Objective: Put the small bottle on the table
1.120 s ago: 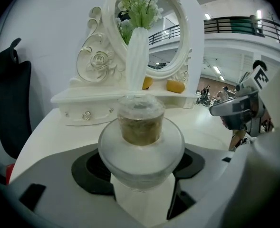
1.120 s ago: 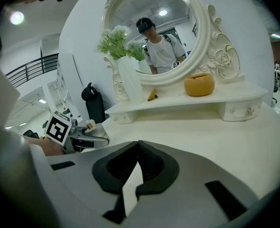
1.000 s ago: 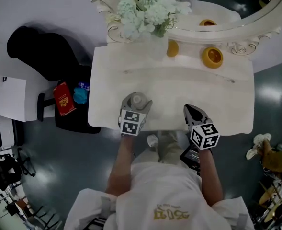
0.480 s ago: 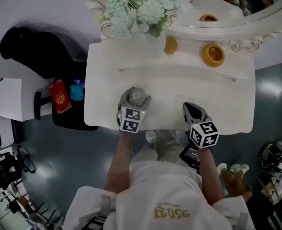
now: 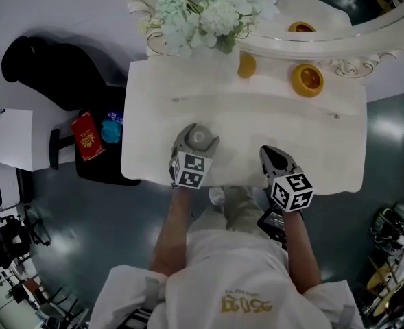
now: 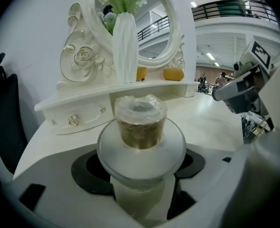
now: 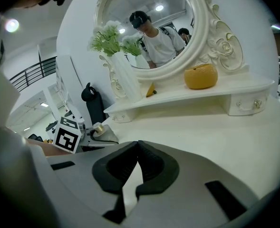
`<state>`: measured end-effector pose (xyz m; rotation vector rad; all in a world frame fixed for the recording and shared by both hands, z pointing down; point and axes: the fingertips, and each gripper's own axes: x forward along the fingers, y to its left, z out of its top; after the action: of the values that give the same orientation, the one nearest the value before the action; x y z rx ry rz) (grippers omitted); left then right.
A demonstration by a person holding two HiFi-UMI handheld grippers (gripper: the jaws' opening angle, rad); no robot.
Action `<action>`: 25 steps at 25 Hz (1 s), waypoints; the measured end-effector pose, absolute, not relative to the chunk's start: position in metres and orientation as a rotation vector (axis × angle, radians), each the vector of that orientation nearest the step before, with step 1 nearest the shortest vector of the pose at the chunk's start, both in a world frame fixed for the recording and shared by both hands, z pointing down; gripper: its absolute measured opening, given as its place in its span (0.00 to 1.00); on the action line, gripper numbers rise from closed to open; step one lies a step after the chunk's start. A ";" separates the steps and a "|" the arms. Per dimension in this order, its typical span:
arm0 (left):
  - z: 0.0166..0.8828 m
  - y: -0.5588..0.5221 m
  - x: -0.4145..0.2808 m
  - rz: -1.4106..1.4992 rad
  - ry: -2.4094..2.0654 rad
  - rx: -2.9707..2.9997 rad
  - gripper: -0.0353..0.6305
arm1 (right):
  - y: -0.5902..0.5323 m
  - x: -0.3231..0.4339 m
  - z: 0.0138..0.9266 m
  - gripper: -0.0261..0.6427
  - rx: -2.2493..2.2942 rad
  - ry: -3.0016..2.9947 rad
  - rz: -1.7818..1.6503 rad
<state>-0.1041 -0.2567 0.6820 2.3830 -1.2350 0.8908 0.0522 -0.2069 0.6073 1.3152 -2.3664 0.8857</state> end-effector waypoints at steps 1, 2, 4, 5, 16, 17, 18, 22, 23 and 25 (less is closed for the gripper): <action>0.682 -0.257 -0.104 0.886 -1.237 2.380 0.59 | -0.206 0.052 0.606 0.06 1.316 -2.369 0.884; 0.683 -0.257 -0.105 0.881 -1.238 2.375 0.59 | -0.205 0.051 0.605 0.06 1.317 -2.372 0.882; 0.684 -0.257 -0.105 0.876 -1.238 2.369 0.58 | -0.203 0.051 0.602 0.06 1.323 -2.376 0.876; 0.684 -0.257 -0.105 0.874 -1.239 2.369 0.58 | -0.202 0.050 0.601 0.06 1.327 -2.378 0.872; 0.689 -0.251 -0.104 0.893 -1.188 2.340 0.74 | -0.186 0.052 0.574 0.06 1.369 -2.410 0.801; 0.690 -0.249 -0.105 0.901 -1.183 2.331 0.74 | -0.184 0.051 0.572 0.06 1.372 -2.412 0.795; 0.691 -0.247 -0.107 0.908 -1.180 2.317 0.75 | -0.182 0.051 0.570 0.06 1.375 -2.415 0.791; 0.695 -0.234 -0.119 0.897 -1.210 2.264 0.78 | -0.174 0.048 0.560 0.06 1.383 -2.433 0.773; 0.694 -0.230 -0.123 0.889 -1.220 2.249 0.78 | -0.172 0.047 0.558 0.06 1.384 -2.437 0.767; 0.687 -0.223 -0.130 0.862 -1.243 2.226 0.75 | -0.168 0.044 0.555 0.06 1.385 -2.446 0.758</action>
<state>-0.1302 -0.2232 0.6872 2.2260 -1.2434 0.8618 0.0440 -0.1677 0.5550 1.3854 -2.4456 0.7577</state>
